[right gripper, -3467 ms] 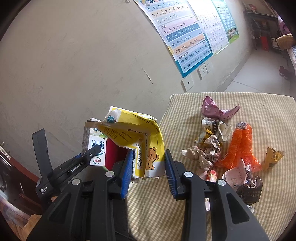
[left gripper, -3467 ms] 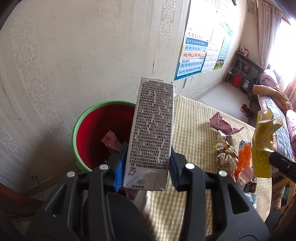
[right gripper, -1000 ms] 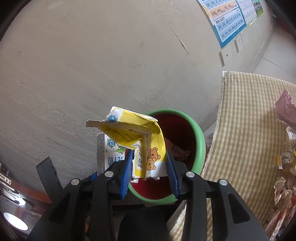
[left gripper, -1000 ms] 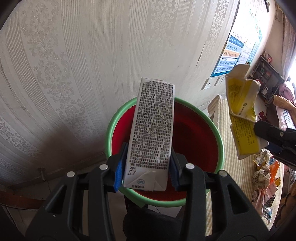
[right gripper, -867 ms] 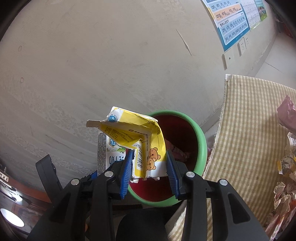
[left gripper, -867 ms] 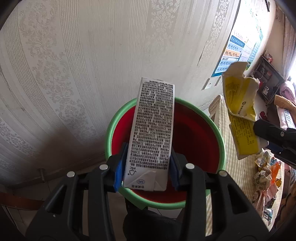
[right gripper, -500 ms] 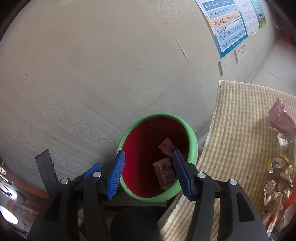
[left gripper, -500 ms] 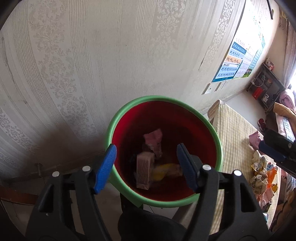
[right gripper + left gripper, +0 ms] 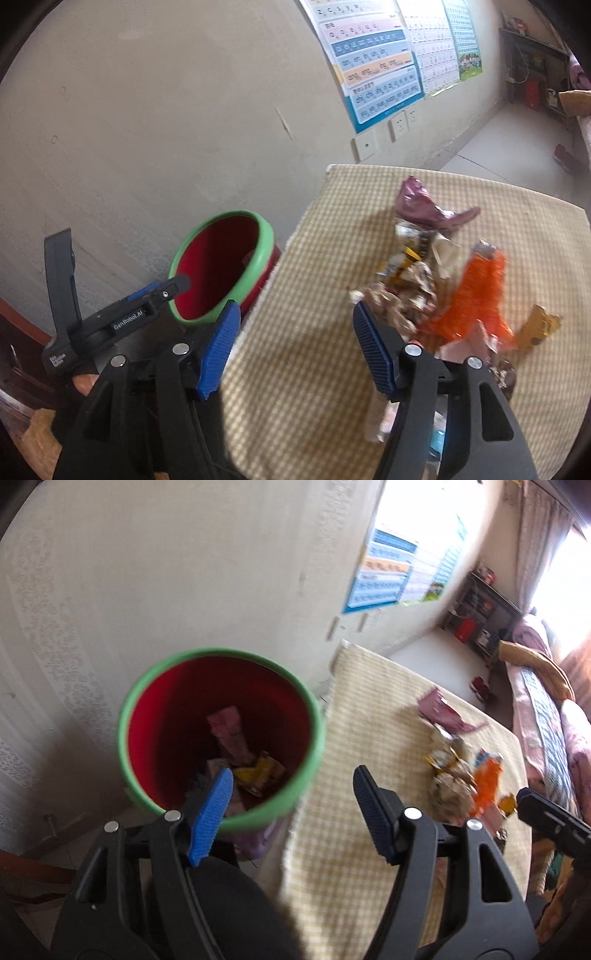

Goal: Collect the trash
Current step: 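Move both tools back over the table toward the remaining wrappers, then grasp the white Pocky box with the left tool while the right grasps the brown wrapper, then carry the Pocky box and brown wrapper toward the red bin with both tools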

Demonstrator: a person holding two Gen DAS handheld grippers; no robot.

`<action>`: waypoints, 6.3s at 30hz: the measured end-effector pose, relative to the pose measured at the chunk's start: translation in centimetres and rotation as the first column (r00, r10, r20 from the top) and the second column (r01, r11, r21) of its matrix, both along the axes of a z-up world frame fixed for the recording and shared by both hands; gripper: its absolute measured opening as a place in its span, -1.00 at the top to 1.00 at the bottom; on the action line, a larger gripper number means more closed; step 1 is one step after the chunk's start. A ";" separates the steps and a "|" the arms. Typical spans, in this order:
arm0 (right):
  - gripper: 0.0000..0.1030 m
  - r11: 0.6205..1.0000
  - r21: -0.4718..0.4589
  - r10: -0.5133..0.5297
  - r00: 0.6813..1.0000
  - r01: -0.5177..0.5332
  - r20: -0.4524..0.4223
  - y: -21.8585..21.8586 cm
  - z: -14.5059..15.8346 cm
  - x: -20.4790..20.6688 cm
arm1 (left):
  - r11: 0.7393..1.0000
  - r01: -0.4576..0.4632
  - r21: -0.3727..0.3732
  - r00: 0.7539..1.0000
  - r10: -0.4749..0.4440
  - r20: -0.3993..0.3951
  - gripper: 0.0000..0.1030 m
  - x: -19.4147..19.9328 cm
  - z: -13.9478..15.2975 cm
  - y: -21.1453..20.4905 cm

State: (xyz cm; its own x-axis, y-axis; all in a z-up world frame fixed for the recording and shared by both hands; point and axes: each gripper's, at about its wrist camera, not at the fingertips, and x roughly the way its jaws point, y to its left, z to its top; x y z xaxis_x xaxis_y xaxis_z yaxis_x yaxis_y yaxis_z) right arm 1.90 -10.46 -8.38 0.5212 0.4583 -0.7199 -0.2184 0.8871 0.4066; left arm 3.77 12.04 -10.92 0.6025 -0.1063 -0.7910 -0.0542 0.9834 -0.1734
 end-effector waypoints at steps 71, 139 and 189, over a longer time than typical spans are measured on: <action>0.05 0.973 -0.003 -0.230 0.973 0.230 -0.029 -11.5 -3.2 -5.0 | 0.948 0.309 -0.081 0.938 -0.317 -0.137 0.34 -2.3 -3.2 -14.6; 0.04 0.996 -0.027 0.092 0.994 -0.090 0.056 4.1 2.6 -1.9 | 0.998 0.019 -0.054 0.998 -0.015 0.065 0.34 -2.3 2.6 -0.4; 0.03 0.971 -0.018 0.237 0.972 -0.237 0.010 13.6 0.6 6.3 | 0.987 -0.159 0.020 0.987 0.159 0.019 0.34 1.9 0.4 9.1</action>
State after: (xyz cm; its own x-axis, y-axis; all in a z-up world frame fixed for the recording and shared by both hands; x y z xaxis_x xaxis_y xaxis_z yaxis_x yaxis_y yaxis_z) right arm 8.23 3.09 -7.80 0.4083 0.5575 -0.7228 -0.4279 0.8163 0.3879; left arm 5.66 21.18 -10.55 0.6239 0.0089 -0.7814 -0.2075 0.9659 -0.1546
